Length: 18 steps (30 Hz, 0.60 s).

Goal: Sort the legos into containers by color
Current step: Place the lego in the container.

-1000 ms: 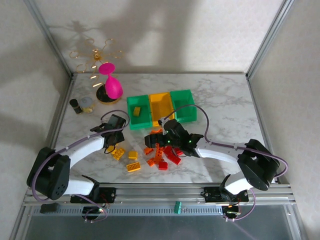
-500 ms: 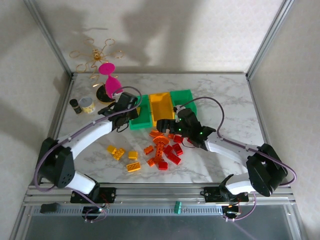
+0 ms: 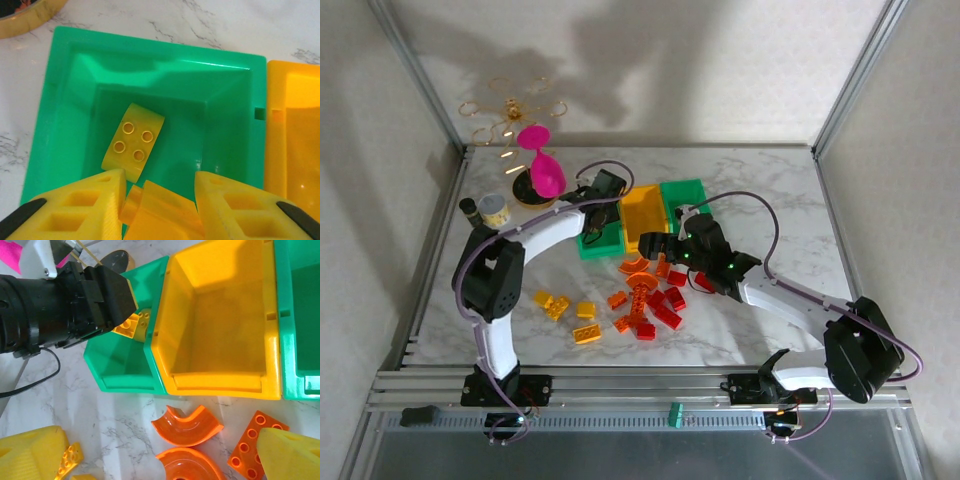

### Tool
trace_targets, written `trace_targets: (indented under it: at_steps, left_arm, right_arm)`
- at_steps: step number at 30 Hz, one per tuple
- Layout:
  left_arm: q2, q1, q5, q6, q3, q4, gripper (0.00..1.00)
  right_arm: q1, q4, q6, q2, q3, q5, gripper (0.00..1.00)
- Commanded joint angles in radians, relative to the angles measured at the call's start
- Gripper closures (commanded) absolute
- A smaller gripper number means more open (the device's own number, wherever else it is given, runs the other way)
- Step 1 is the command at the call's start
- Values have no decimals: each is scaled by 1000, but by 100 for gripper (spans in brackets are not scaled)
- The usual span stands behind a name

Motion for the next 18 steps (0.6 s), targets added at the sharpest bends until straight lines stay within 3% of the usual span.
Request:
trace_targets:
  at_steps: [1,4,8,18]
  left_arm:
    - [34,-7,-40,0,41,-13,60]
    - [52,-7,-30,-3,52,-25,50]
    - [25,-11,5,-2,32,3,45]
    - [-191,-10,25,7,-102,4,43]
  right_arm:
    - [-6,-4,4,-21,-18,15,1]
    - [-7,1,-2,-24,-18,24,2]
    - [-6,6,-16,-33,-17,26,1]
    - [23,12,-108,0,16,-50,1]
